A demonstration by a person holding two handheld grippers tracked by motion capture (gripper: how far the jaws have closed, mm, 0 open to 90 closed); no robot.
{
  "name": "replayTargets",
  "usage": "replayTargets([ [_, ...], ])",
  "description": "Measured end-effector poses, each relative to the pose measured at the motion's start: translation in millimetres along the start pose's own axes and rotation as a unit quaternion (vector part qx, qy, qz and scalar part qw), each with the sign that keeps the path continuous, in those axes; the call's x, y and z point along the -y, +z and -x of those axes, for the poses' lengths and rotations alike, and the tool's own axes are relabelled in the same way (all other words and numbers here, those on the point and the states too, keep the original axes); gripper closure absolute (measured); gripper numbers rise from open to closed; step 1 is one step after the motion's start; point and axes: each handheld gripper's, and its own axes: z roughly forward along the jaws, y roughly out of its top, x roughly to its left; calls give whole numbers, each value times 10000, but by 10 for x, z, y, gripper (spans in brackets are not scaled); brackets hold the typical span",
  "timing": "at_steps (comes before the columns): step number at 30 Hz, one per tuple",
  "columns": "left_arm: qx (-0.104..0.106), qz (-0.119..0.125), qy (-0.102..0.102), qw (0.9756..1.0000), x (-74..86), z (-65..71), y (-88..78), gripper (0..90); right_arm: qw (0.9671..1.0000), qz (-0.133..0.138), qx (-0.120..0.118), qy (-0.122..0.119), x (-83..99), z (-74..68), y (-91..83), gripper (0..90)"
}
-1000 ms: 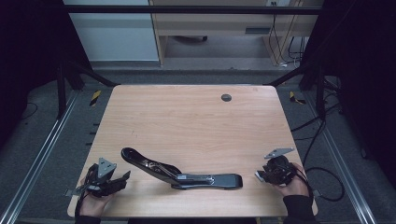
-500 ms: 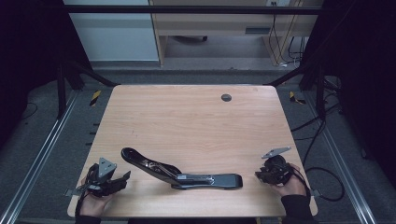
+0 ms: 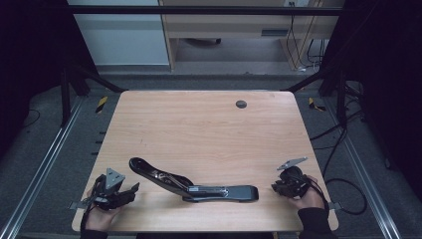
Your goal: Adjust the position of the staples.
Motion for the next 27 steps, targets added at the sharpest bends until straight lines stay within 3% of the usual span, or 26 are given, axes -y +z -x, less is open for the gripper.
replayTargets([
  [2, 1, -6, -1, 10000, 1, 0, 1, 380, 10000, -9, -10, 73, 2, -3, 6, 761],
  [8, 0, -9, -13, 10000, 1, -1, 4, 381, 10000, -27, -46, -46, 15, 29, 27, 775],
  [9, 1, -12, -11, 10000, 1, -2, 5, 381, 9999, -50, -29, 82, 8, 7, 25, 776],
  [12, 1, -15, -13, 10000, 2, -1, 5, 381, 10000, -65, -14, 48, 4, 6, 21, 780],
  [17, 2, -22, -11, 10000, 2, -3, 8, 381, 9998, 5, -66, -169, -14, -7, -16, 780],
  [20, 8, -36, -5, 10000, 2, -3, 12, 381, 9989, 99, -100, -453, -27, -20, -30, 780],
  [27, 14, -45, 3, 10000, 1, 2, 14, 382, 9981, 217, -306, -489, -97, -99, -91, 780],
])
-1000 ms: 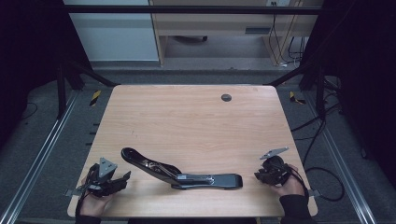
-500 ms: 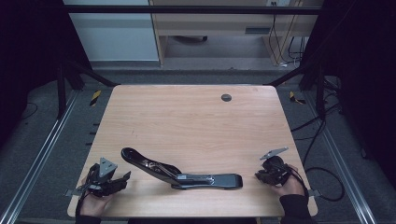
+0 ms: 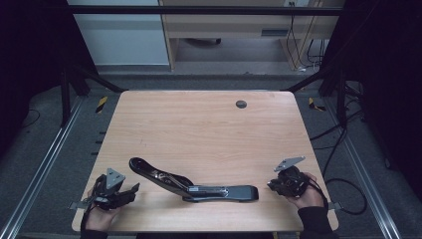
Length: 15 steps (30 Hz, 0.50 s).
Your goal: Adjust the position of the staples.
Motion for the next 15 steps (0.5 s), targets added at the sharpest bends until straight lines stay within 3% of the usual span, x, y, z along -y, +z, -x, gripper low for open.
replayTargets([
  [4, 1, -7, 1, 10000, 0, 0, 2, 382, 10000, 46, -81, -13, -53, -25, -36, 779],
  [15, 10, -25, 16, 10000, 0, 6, 7, 382, 9983, 296, -352, -370, -182, -54, -110, 779],
])
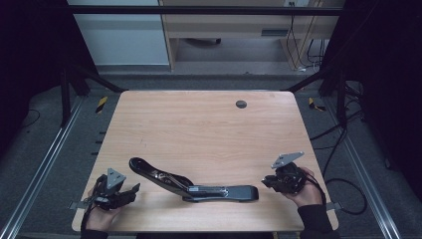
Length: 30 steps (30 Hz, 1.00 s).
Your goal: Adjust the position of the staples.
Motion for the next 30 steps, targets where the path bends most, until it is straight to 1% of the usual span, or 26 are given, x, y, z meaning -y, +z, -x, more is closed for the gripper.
replayTargets([
  [7, 19, -12, -17, 10000, 5, -7, 7, 382, 9998, 141, -95, -141, -100, -18, -41, 778],
  [9, 23, -22, -17, 10000, 5, -12, 14, 382, 9997, 165, -112, -122, -133, -26, -56, 778],
  [10, 28, -26, -21, 10000, 5, -11, 16, 382, 9996, 201, -120, -167, -147, -26, -61, 778],
  [12, 35, -34, -15, 10000, 5, -10, 18, 382, 9995, 238, -142, -176, -176, -35, -73, 778],
  [13, 35, -33, -15, 10000, 5, -11, 18, 382, 9995, 242, -158, -126, -189, -45, -80, 778],
  [14, 32, -28, -26, 10000, 6, -11, 18, 381, 9994, 275, -152, -145, -202, -46, -87, 778],
  [16, 33, -21, -31, 10000, 7, -16, 19, 382, 9994, 297, -182, -77, -220, -51, -96, 777],
  [17, 32, -20, -30, 10000, 7, -18, 19, 382, 9995, 271, -167, 0, -238, -56, -101, 777],
  [19, 33, -20, -35, 10000, 6, -16, 20, 382, 9995, 254, -156, 55, -257, -62, -104, 778],
  [21, 31, -18, -19, 10000, 4, -12, 18, 382, 9993, 336, -159, -47, -277, -73, -108, 781],
  [24, 29, -28, -24, 10000, 3, -10, 22, 381, 9988, 377, -213, -210, -324, -95, -106, 781],
  [27, 25, -32, -33, 10000, 4, -13, 23, 382, 9977, 451, -338, -379, -392, -127, -109, 781],
  [28, 26, -30, -35, 10000, 4, -13, 23, 382, 9969, 501, -422, -431, -417, -137, -108, 781],
  [30, 29, -34, -34, 10000, 5, -14, 25, 382, 9956, 535, -497, -594, -476, -157, -110, 780],
])
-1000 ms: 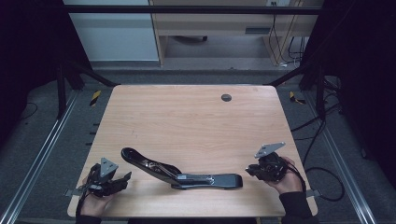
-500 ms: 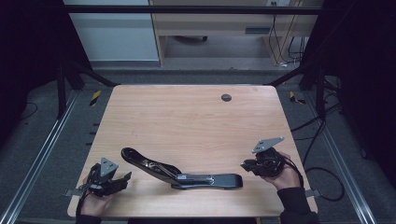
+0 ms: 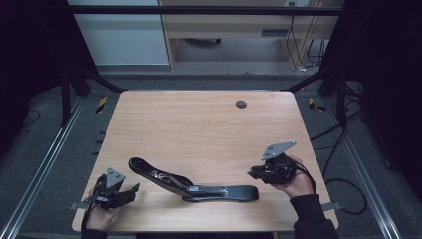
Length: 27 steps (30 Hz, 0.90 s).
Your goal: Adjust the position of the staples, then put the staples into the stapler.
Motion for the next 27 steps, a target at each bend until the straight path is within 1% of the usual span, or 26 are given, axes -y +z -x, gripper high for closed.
replayTargets([
  [6, 9, -7, 7, 10000, -2, 2, 2, 381, 9995, 127, -188, -199, -131, 2, 24, 778],
  [8, 17, -8, 7, 10000, -1, -1, 4, 382, 9993, 132, -220, -253, -166, -2, 40, 778],
  [14, 20, -24, 1, 10000, -3, 3, 6, 382, 9985, 82, -327, -435, -274, -35, 67, 778],
  [15, 14, -21, 2, 10000, -3, 4, 10, 381, 9980, 75, -366, -506, -300, -48, 71, 778],
  [18, 2, -36, 29, 10000, -4, 11, 11, 381, 9970, 79, -464, -614, -361, -82, 85, 778],
  [22, -13, -32, 27, 10000, -4, 17, 7, 381, 9966, 33, -516, -648, -442, -120, 122, 777],
  [24, -15, -44, 32, 10000, -4, 17, 9, 381, 9957, 4, -577, -719, -477, -134, 156, 777],
  [27, -18, -64, 31, 10000, -5, 18, 21, 381, 9949, -55, -650, -765, -517, -147, 191, 777],
])
